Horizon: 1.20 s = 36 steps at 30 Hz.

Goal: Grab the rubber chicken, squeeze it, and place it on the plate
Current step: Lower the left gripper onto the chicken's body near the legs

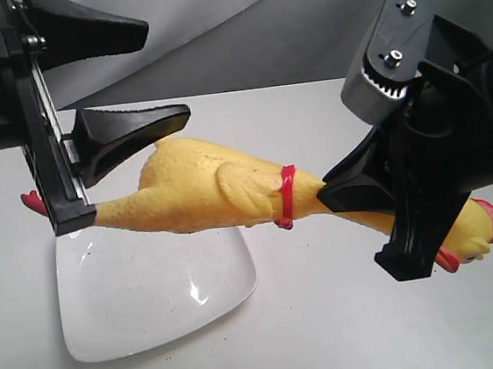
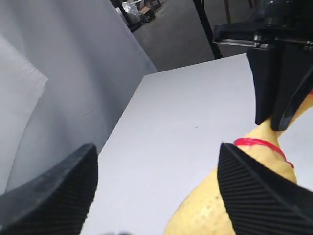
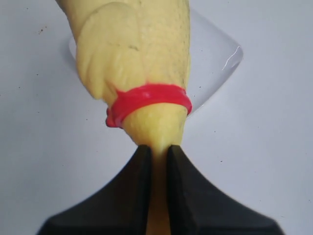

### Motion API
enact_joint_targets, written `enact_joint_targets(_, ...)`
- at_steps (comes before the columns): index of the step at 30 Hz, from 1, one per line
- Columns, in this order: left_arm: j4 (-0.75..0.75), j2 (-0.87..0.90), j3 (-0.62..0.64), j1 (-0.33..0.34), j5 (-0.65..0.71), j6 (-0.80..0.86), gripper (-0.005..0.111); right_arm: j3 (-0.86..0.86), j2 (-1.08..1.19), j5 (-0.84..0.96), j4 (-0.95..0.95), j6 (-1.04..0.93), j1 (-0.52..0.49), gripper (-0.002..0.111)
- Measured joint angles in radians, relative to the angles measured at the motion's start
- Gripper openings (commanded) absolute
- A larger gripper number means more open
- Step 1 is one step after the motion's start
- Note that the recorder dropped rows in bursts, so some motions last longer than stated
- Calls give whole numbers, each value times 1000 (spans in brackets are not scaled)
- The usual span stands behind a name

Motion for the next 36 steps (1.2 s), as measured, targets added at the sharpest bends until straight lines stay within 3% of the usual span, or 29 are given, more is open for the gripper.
enact_joint_targets(6,0,10,68,-75,85,158,66,0,0,3,0,0,0,0)
enact_joint_targets(9,-2,10,104,-125,191,269,66,0,0,3,0,0,0,0)
enact_joint_targets(13,0,-7,144,-197,432,463,66,0,0,3,0,0,0,0)
enact_joint_targets(16,4,-19,167,-266,696,567,65,0,0,7,0,0,0,0)
enact_joint_targets(19,-45,-23,172,-332,902,603,52,0,0,7,0,0,0,0)
enact_joint_targets(21,-186,-25,148,-361,977,642,42,0,0,8,0,0,0,0)
enact_joint_targets(23,-450,-25,93,-379,1020,769,40,0,0,8,0,0,0,0)
enact_joint_targets(25,-739,-25,19,-384,1090,961,45,0,0,8,0,0,0,0)
enact_joint_targets(29,-1244,-4,-171,-383,1385,1322,63,0,0,10,4,0,0,0)
enact_joint_targets(32,-1453,39,-275,-383,1568,1434,68,0,0,10,8,0,0,0)
enact_joint_targets(36,-1560,107,-310,-383,1653,1471,68,0,0,15,12,0,0,0)
